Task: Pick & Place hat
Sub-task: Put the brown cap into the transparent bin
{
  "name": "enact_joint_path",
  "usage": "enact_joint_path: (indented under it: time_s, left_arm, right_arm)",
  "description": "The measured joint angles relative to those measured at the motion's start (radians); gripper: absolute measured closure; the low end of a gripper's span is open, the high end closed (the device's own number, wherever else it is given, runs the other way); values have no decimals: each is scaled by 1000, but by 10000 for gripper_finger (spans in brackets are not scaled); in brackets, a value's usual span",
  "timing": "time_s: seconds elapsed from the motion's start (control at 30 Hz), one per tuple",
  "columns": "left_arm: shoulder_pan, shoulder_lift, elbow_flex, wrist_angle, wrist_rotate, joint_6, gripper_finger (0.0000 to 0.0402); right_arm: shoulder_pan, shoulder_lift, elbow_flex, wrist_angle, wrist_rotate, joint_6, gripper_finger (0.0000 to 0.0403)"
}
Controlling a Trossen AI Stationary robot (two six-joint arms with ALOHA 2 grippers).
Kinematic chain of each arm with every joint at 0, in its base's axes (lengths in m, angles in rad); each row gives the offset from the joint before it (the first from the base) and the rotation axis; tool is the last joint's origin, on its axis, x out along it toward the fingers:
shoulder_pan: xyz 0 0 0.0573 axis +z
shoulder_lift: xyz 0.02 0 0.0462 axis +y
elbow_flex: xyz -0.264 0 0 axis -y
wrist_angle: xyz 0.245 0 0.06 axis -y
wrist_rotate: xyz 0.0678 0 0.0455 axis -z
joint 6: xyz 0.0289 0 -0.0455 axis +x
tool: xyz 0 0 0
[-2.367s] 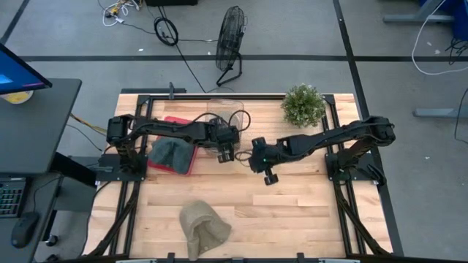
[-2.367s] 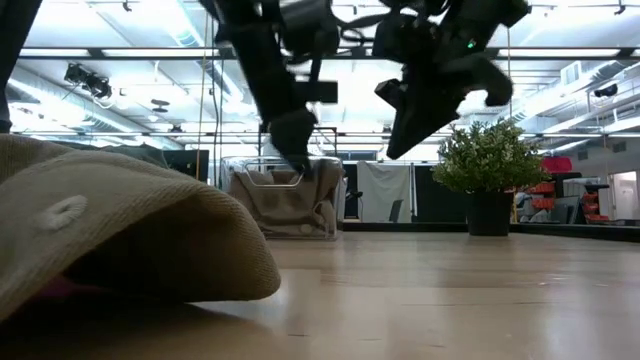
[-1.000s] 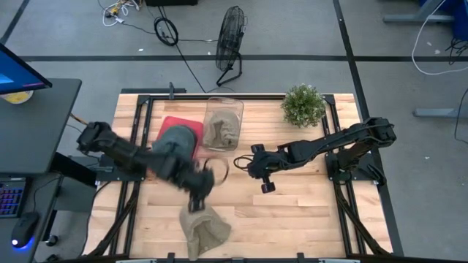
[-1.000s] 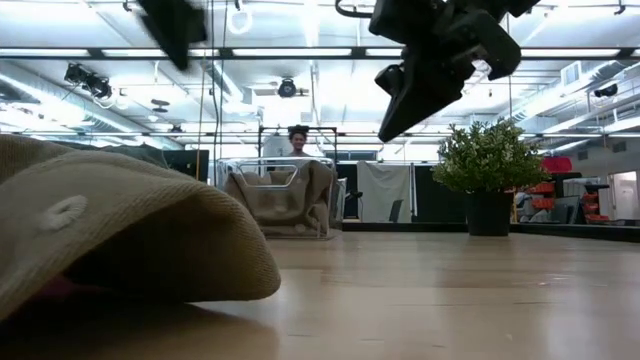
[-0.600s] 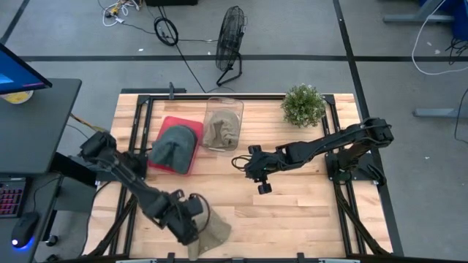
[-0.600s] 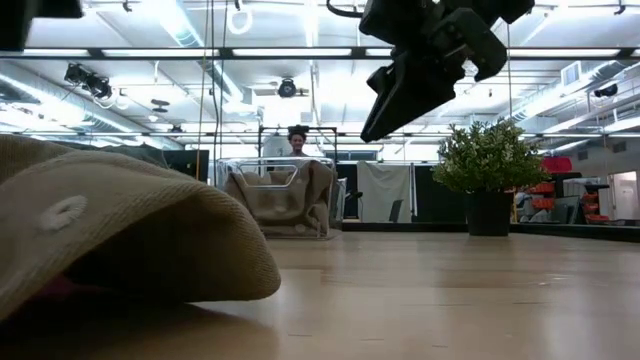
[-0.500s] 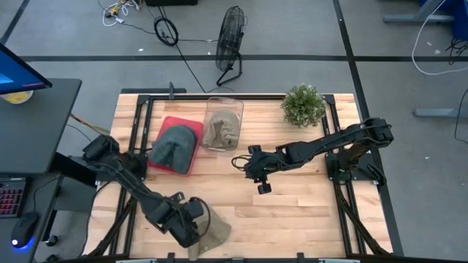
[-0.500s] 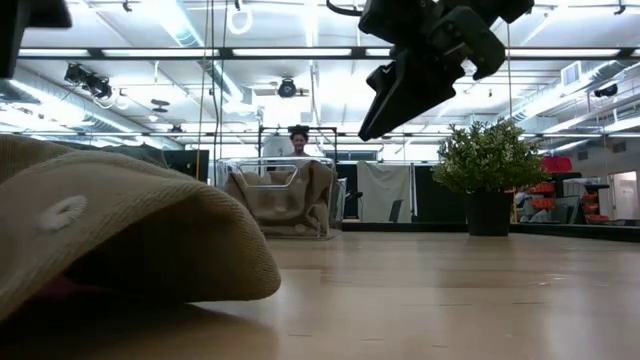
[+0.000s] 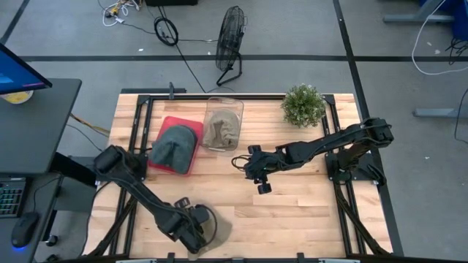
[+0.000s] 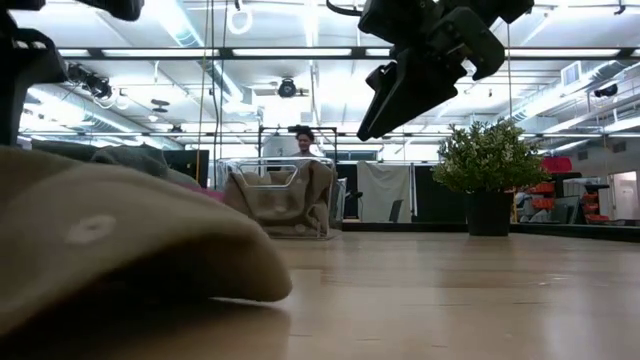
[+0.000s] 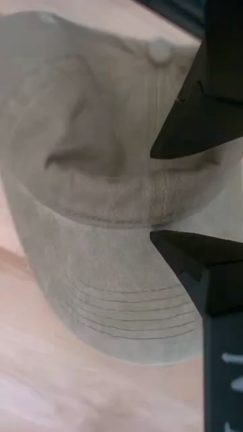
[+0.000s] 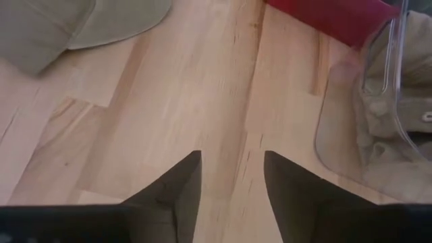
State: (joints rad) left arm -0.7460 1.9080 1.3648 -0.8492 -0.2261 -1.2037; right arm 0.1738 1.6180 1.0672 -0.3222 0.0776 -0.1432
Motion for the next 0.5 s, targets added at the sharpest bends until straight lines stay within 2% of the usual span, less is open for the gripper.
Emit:
enact_joint_path:
  time_s: [0.13, 0.3, 0.33, 0.5]
  left_arm:
    - [0, 17, 0, -7, -8, 76, 253]
    - [6, 18, -1, -12, -12, 112, 370]
    - [8, 19, -1, -11, -10, 112, 383]
    - [22, 24, 73, -81, -29, 181, 388]
  right_arm:
    - [0, 0, 0, 0, 0, -22, 239]
    - [0, 0, 0, 0, 0, -23, 239]
    - [0, 0, 0, 0, 0, -23, 239]
    - [0, 0, 0, 0, 0, -23, 239]
